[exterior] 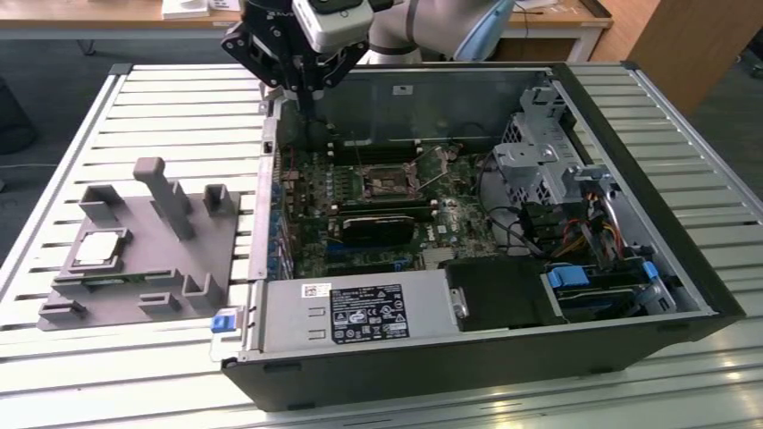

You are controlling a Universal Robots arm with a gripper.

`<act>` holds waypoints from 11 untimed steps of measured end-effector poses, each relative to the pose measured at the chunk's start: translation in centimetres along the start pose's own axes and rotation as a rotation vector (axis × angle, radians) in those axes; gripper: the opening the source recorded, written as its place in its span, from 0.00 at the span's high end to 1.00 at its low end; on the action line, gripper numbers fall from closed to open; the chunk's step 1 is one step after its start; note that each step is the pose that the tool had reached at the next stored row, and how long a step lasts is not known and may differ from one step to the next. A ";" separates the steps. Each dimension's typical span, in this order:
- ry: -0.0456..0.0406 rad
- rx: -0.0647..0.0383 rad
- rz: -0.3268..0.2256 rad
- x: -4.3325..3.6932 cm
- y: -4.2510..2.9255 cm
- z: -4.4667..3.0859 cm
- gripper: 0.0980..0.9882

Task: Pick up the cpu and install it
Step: 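Reach for the cpu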

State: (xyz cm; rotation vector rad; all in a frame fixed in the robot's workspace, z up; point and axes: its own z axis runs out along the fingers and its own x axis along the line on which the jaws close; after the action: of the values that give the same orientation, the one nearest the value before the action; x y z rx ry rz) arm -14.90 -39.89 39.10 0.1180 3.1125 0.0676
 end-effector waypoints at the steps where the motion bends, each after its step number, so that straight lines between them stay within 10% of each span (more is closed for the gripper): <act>1: 0.0000 0.000 0.000 0.03 0.00 0.00 0.99; 11: 0.0000 0.000 0.000 0.30 -0.02 0.02 0.99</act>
State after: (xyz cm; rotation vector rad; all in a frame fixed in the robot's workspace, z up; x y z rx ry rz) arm -15.19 -39.89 39.07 0.1180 3.1125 0.0676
